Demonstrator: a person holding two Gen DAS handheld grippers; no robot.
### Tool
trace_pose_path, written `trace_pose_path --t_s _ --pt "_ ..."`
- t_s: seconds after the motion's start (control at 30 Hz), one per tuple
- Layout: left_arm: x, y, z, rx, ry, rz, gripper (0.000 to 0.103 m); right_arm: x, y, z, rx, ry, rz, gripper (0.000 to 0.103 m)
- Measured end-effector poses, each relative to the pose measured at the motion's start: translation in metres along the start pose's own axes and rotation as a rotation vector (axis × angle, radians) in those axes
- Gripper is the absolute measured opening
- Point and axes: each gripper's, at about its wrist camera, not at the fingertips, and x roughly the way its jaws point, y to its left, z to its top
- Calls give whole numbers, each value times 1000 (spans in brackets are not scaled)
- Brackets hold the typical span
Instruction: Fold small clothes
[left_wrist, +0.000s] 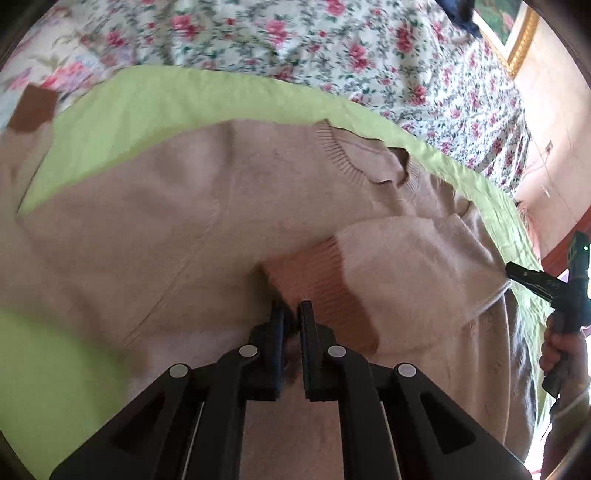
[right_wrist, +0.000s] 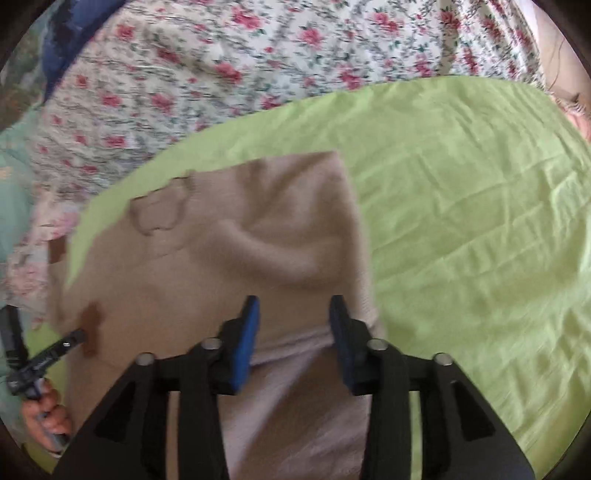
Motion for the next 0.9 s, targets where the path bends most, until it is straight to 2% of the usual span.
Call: trace_pose_path --t_s 0.17,0.23,0.27,0.33,0.4,0.43,0.5,0.53,0.63,0.83,0.87,0.9 --pt "-46 32 -10 -53 -59 39 7 -9 33 -30 -18 45 146 43" --pt "-61 47 -7 -80 -78 62 10 -13 44 -45 -28 68 186 43" --pt "-69 59 -4 -97 -90 85 14 -7 56 -49 -31 80 205 43" --pt "-81 78 4 -123 -115 123 26 -3 65 -57 -41 99 231 43" --pt "-92 102 16 -166 -141 183 48 0 73 -60 -48 108 244 43" --pt "-96 115 22 -188 -153 208 52 0 78 -64 -48 115 258 43" --pt "-98 143 39 -231 -166 260 76 1 84 -68 -50 124 269 43" --pt "-96 156 47 -246 -167 285 79 1 87 -71 -51 128 273 43" --pt "-86 195 74 -270 -159 364 79 5 92 -75 -50 147 286 43" --pt "-56 255 125 -333 -148 455 77 16 95 -79 -41 179 281 43" --pt "-52 261 128 -341 -147 468 75 18 95 -80 -33 187 286 43" --pt "-49 269 132 -346 -145 481 62 19 94 -80 -28 192 293 43"
